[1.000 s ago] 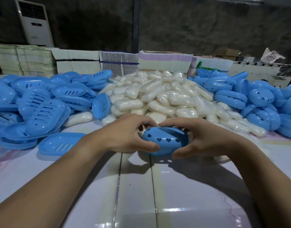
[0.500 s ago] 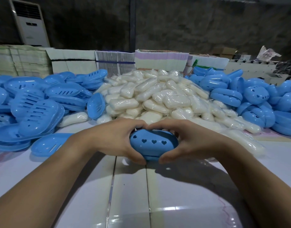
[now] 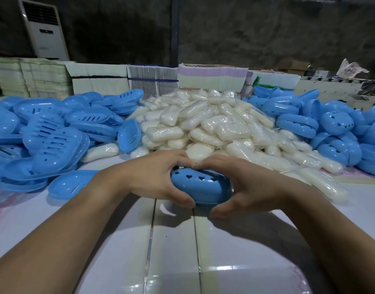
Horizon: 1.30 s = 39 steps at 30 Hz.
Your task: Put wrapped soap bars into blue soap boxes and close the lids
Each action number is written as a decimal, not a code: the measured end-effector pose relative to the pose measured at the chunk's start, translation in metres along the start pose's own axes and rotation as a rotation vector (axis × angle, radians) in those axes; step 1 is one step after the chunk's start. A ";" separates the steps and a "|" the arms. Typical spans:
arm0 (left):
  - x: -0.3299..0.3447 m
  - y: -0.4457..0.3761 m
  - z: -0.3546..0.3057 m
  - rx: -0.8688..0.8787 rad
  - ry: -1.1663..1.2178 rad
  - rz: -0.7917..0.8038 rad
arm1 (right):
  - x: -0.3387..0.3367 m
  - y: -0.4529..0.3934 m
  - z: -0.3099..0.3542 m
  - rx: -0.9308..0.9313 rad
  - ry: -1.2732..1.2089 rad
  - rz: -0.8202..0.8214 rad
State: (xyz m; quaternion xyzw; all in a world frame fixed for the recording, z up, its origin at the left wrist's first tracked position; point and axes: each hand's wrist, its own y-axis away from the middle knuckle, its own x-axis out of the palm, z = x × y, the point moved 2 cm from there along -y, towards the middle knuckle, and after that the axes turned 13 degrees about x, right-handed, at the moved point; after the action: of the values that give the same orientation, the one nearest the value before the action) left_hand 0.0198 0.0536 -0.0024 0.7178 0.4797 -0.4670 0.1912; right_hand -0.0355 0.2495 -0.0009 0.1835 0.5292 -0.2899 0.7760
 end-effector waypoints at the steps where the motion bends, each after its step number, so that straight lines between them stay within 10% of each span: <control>1: -0.001 0.000 0.000 0.001 0.002 0.004 | -0.001 0.000 0.001 -0.029 0.013 -0.029; 28: 0.001 -0.006 -0.001 0.345 -0.245 -0.399 | -0.011 -0.007 -0.014 0.024 -0.537 -0.146; 39: 0.002 -0.012 0.030 0.215 -0.175 -0.419 | -0.068 0.073 -0.117 0.412 -0.100 -0.919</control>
State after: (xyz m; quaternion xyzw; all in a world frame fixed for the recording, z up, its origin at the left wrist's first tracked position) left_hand -0.0049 0.0382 -0.0169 0.5757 0.5473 -0.6052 0.0535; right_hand -0.0902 0.3920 0.0171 0.0669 0.4492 -0.7086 0.5400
